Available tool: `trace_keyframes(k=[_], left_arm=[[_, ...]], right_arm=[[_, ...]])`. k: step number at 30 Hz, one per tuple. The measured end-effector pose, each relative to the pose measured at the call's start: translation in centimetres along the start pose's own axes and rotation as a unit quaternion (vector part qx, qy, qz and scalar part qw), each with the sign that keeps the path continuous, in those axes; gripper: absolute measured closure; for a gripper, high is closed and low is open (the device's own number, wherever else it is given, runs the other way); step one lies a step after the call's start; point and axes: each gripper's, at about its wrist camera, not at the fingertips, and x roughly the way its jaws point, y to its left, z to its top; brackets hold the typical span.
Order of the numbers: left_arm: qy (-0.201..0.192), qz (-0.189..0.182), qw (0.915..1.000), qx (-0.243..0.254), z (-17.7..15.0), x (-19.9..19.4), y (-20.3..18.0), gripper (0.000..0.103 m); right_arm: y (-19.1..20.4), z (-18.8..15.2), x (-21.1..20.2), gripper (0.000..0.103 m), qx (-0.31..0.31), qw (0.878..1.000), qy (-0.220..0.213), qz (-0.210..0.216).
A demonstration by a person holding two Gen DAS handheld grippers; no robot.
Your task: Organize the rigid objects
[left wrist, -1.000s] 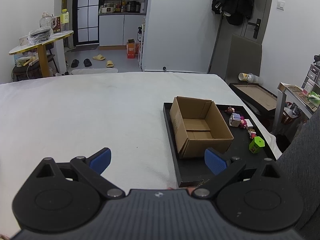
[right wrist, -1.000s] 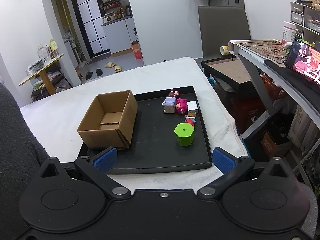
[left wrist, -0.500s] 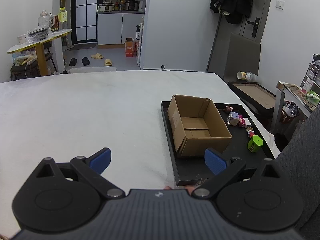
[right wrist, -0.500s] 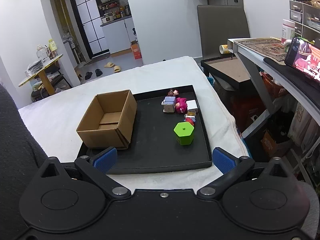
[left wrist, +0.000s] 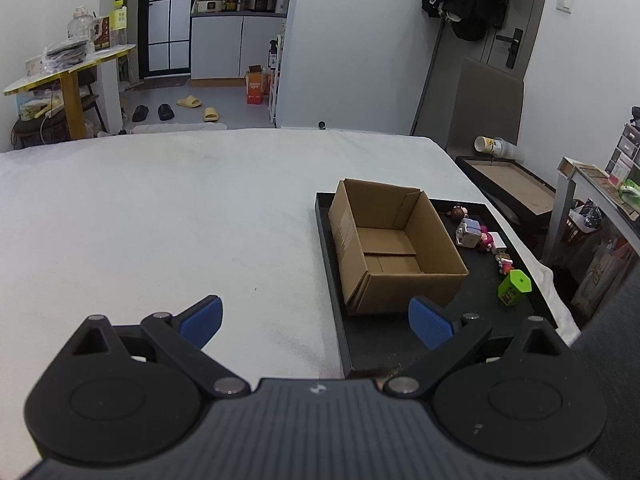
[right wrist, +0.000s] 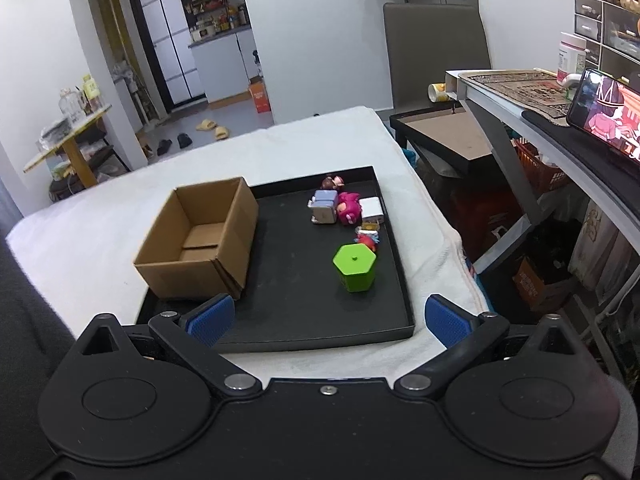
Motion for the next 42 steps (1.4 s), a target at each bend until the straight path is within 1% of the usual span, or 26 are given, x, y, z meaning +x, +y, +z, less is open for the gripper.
trace_keyframes(k=[5, 9, 13, 19, 30, 37, 39, 42], left_arm=[[0.004, -0.01, 0.9999, -0.006, 0.5, 1.9, -0.4, 0.004], [0.01, -0.024, 0.9994, -0.02, 0.8, 3.0, -0.5, 0.004], [0.018, -0.015, 0.9996, -0.014, 1.0, 4.2, -0.9, 0.005], [0.03, -0.013, 0.9991, -0.027, 1.4, 6.4, -1.2, 0.005], [0.047, -0.026, 0.9979, -0.036, 2.2, 10.2, -2.6, 0.006], [0.059, -0.035, 0.9964, -0.049, 2.5, 13.4, -3.3, 0.015], [0.063, -0.036, 0.9961, -0.05, 2.5, 14.4, -3.5, 0.023], [0.074, -0.041, 0.9949, -0.055, 2.5, 16.1, -3.7, 0.03]], right_arm=[[-0.1, 0.1, 1.1, 0.0, 0.001, 1.0, 0.01, -0.008], [-0.5, 0.1, 2.0, 0.0, 0.014, 1.0, 0.014, -0.024], [-1.2, 0.2, 2.8, 0.0, 0.018, 0.999, 0.022, -0.033], [-1.9, 0.6, 4.4, 0.0, 0.024, 0.998, 0.035, -0.038], [-2.6, 1.3, 7.5, 0.0, 0.026, 0.997, 0.053, -0.046], [-2.6, 1.8, 9.5, 0.003, 0.015, 0.997, 0.067, -0.044], [-2.6, 1.9, 10.1, 0.005, 0.011, 0.996, 0.074, -0.04], [-2.6, 2.0, 11.4, 0.008, 0.009, 0.996, 0.086, -0.037]])
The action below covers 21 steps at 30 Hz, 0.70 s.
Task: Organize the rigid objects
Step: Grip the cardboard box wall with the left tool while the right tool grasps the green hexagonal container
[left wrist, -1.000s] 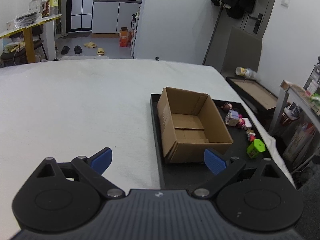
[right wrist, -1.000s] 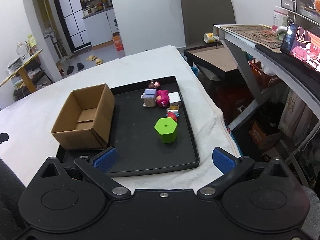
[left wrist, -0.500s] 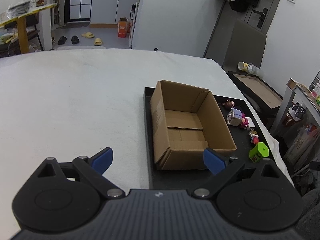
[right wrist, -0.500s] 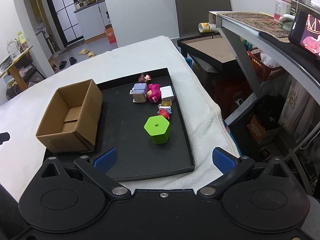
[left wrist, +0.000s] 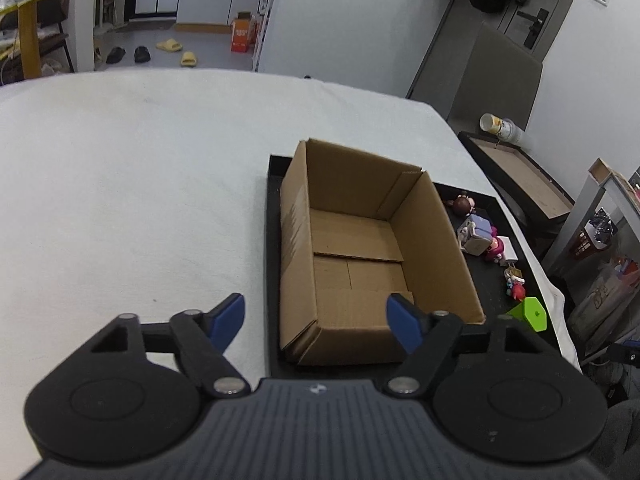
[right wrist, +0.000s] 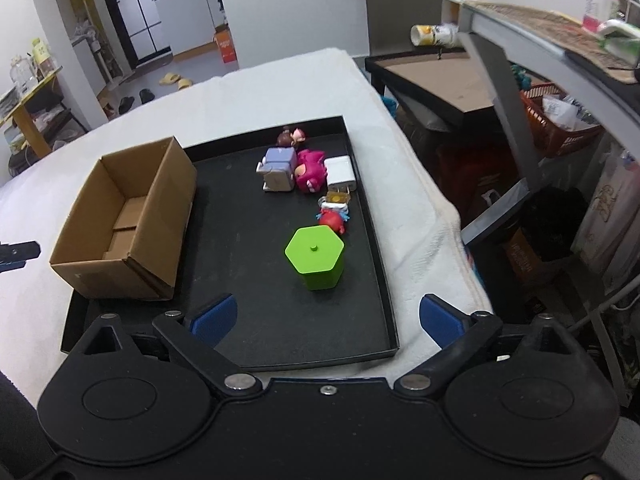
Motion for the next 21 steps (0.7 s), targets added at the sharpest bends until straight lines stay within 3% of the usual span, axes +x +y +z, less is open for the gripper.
trace_keyframes(k=[6, 15, 21], left_arm=[[0.02, -0.004, 0.9998, -0.004, 0.6, 2.6, 0.0, 0.043], [0.049, 0.0, 0.9988, -0.007, 1.3, 5.6, 0.3, 0.061], [0.059, 0.004, 0.9982, 0.01, 1.5, 6.9, 0.0, 0.066]], right_arm=[[0.1, 1.1, 2.8, 0.016, -0.003, 1.0, 0.024, 0.004], [1.0, 2.5, 7.7, 0.017, -0.018, 0.998, 0.058, 0.001], [1.7, 3.3, 10.3, 0.017, -0.023, 0.997, 0.071, -0.003]])
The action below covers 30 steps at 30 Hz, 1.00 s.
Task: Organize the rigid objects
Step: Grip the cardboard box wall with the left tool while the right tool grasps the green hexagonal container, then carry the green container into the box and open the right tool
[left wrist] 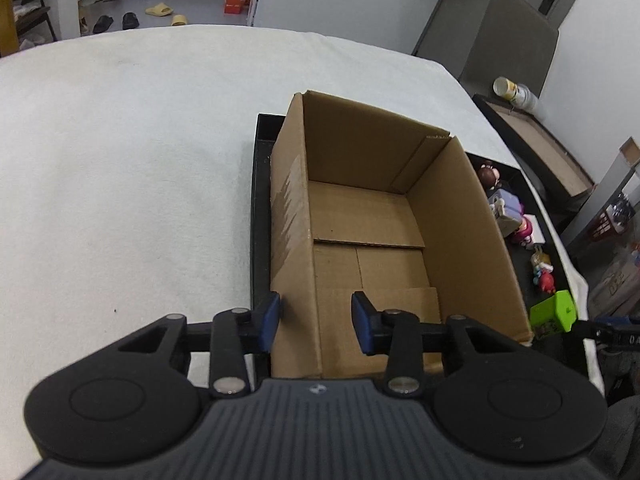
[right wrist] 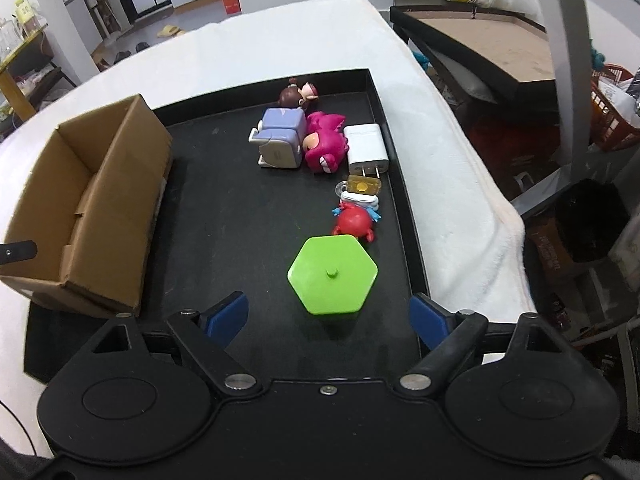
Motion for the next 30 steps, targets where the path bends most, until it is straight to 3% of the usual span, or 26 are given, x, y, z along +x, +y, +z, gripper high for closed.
trace_keyframes(k=[8, 9, 10, 12, 18, 30], left_arm=[[0.011, 0.013, 0.9997, 0.019, 0.0, 0.6, -0.1, 0.075], [0.012, 0.012, 0.9996, 0.022, 0.0, 0.5, -0.2, 0.076], [0.014, 0.012, 0.9995, 0.024, 0.1, 0.5, -0.2, 0.077], [0.017, 0.012, 0.9993, 0.032, 0.1, 0.5, -0.3, 0.08], [0.025, 0.009, 0.9978, 0.061, -0.3, 0.3, -0.6, 0.08], [0.023, -0.003, 0.9989, 0.04, -0.4, 0.4, 0.2, 0.08]], right_arm=[[1.0, 0.6, 3.1, 0.02, -0.011, 0.999, 0.008, -0.034], [1.2, 0.6, 3.5, 0.026, -0.013, 0.999, 0.01, -0.038], [1.4, 0.6, 3.9, 0.04, -0.015, 0.999, 0.013, -0.044], [1.5, 0.6, 4.4, 0.051, -0.007, 0.998, 0.022, -0.053], [2.3, 0.5, 3.1, 0.052, 0.004, 0.999, -0.003, -0.053], [8.0, 2.5, -2.7, 0.052, -0.047, 0.996, -0.075, -0.022]])
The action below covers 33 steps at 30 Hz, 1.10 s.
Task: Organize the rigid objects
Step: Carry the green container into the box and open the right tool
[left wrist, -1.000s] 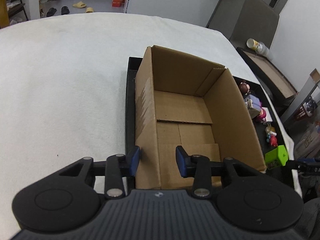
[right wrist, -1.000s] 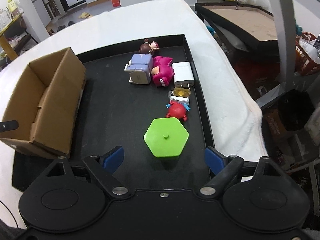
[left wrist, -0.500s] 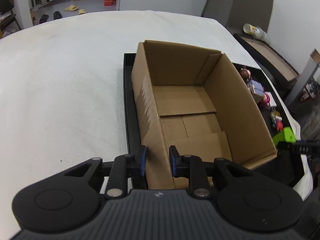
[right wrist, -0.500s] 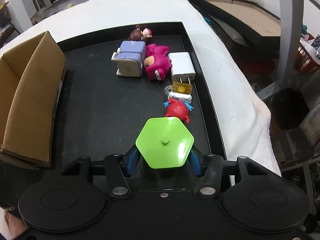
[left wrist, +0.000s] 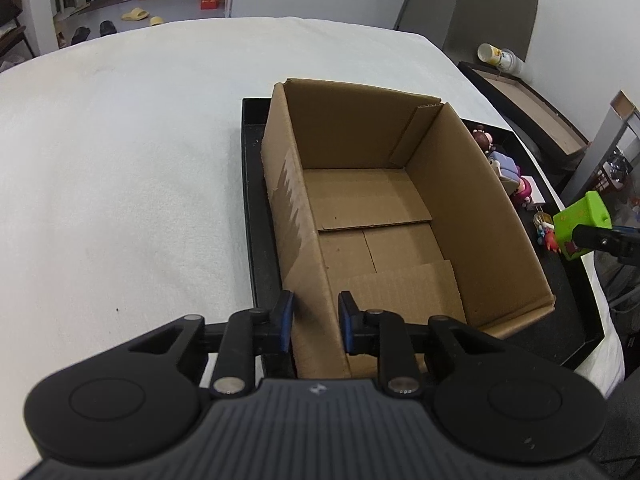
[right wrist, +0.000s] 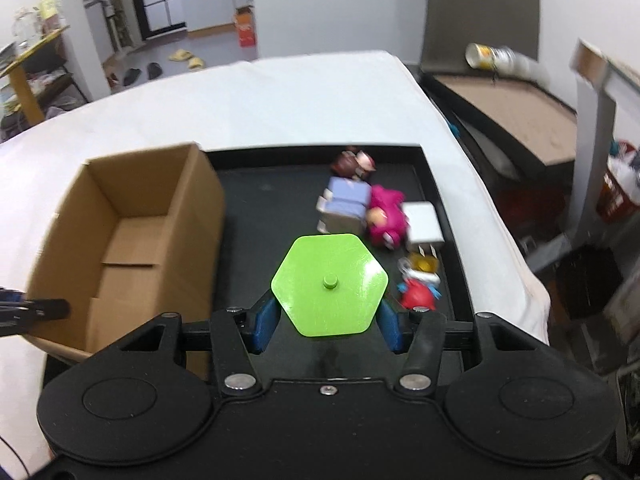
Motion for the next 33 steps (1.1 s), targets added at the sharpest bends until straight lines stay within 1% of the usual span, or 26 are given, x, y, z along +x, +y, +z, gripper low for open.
trace_keyframes(k=[2, 10, 16, 19, 26, 29, 33], left_arm=[[0.0, -0.001, 0.9999, -0.01, 0.0, 0.0, 0.1, 0.08], [0.003, -0.003, 0.9999, -0.011, 0.3, 0.3, 0.2, 0.081], [-0.001, -0.015, 0.9995, -0.027, 0.3, 0.8, 0.7, 0.081], [-0.001, -0.021, 0.9988, -0.044, 0.4, 0.9, 1.0, 0.082], [-0.003, -0.028, 0.9972, -0.069, 0.2, 0.8, 1.5, 0.082], [-0.003, -0.029, 0.9971, -0.07, 0.2, 0.8, 1.4, 0.081], [0.0, -0.037, 0.9976, -0.059, 0.4, 0.7, 1.5, 0.08]], right_arm=[[1.0, 0.4, -0.6, 0.052, -0.008, 1.0, -0.006, 0.004], [4.8, 2.3, -1.9, 0.052, -0.027, 0.999, -0.032, 0.028], [8.2, 3.7, -1.1, 0.052, -0.042, 0.997, -0.038, 0.052], [9.8, 4.3, -0.1, 0.052, -0.053, 0.996, -0.034, 0.065], [12.1, 5.1, 2.4, 0.052, -0.07, 0.994, -0.015, 0.082], [13.1, 5.2, 3.5, 0.052, -0.071, 0.994, -0.003, 0.088], [14.0, 5.2, 4.4, 0.052, -0.071, 0.993, 0.008, 0.094]])
